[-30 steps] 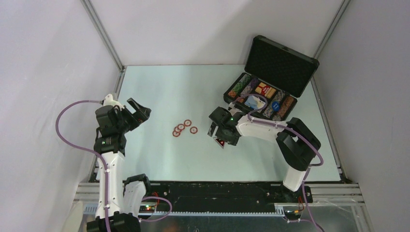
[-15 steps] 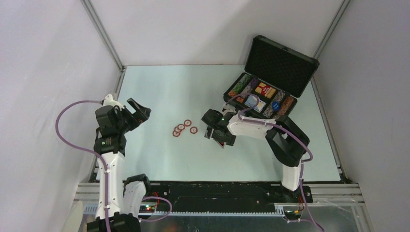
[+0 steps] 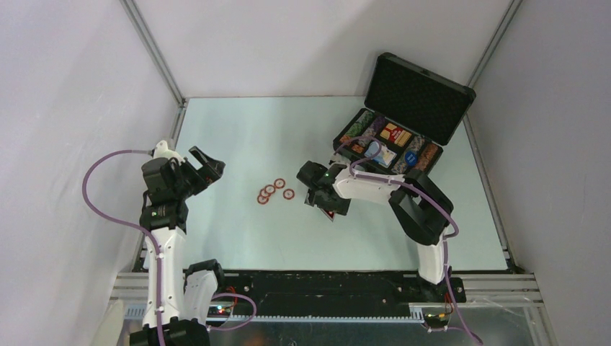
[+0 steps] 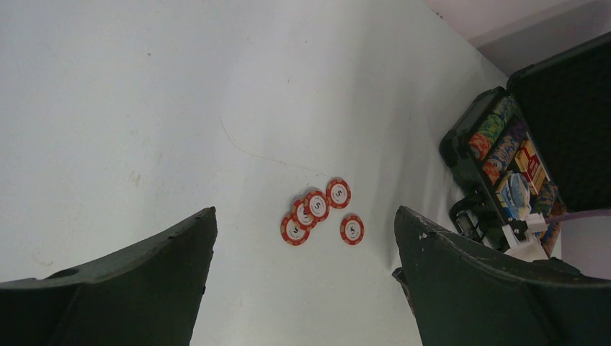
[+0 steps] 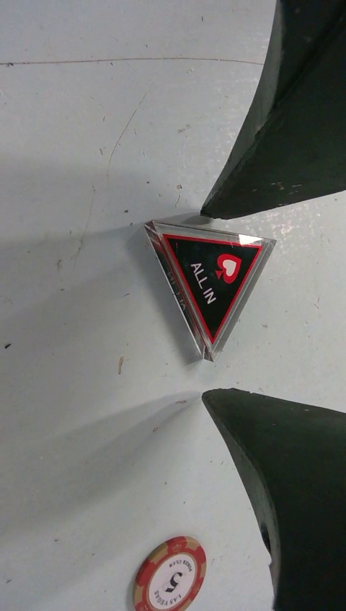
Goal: Pack up texas hold em set
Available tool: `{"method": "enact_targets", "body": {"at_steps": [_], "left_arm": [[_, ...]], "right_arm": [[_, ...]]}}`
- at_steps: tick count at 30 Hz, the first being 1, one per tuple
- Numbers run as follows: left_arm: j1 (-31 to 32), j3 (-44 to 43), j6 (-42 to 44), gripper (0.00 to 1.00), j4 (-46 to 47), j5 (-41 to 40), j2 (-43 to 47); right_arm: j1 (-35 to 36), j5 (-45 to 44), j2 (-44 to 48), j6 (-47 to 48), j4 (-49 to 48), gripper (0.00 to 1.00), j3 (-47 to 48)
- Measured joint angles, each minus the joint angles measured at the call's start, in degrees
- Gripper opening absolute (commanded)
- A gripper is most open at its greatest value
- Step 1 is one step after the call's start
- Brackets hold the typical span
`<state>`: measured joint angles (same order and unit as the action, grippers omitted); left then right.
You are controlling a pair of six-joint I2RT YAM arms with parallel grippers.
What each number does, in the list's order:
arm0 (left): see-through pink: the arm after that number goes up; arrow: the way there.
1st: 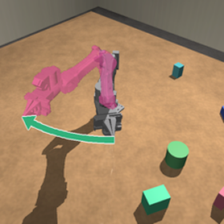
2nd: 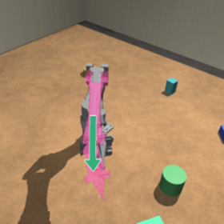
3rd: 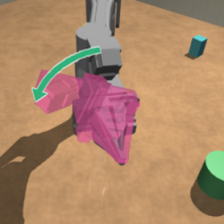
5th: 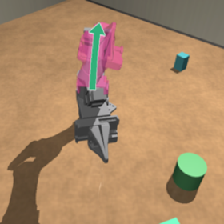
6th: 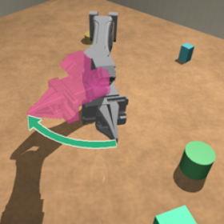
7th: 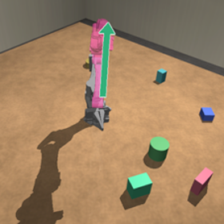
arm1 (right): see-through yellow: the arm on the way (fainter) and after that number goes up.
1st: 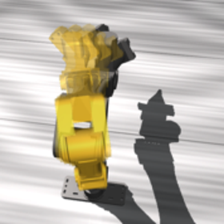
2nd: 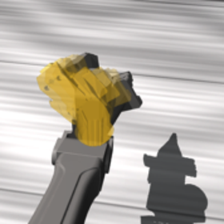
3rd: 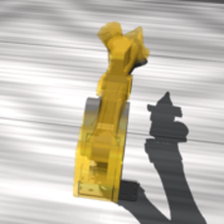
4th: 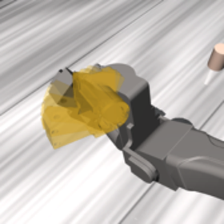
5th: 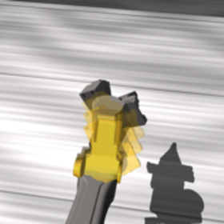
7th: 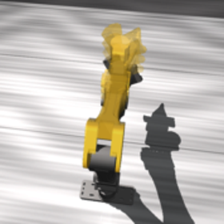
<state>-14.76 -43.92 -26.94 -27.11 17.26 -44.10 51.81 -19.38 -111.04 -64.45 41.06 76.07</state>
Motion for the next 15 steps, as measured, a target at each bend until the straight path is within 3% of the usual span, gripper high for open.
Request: {"method": "enact_targets", "body": {"at_steps": [15], "left_arm": [[0.0, 0.0, 0.0, 0.97, 0.0, 0.0, 0.0]], "right_arm": [[0.1, -0.8, -1.2, 0.1, 1.9, 0.84, 1.4]]}}
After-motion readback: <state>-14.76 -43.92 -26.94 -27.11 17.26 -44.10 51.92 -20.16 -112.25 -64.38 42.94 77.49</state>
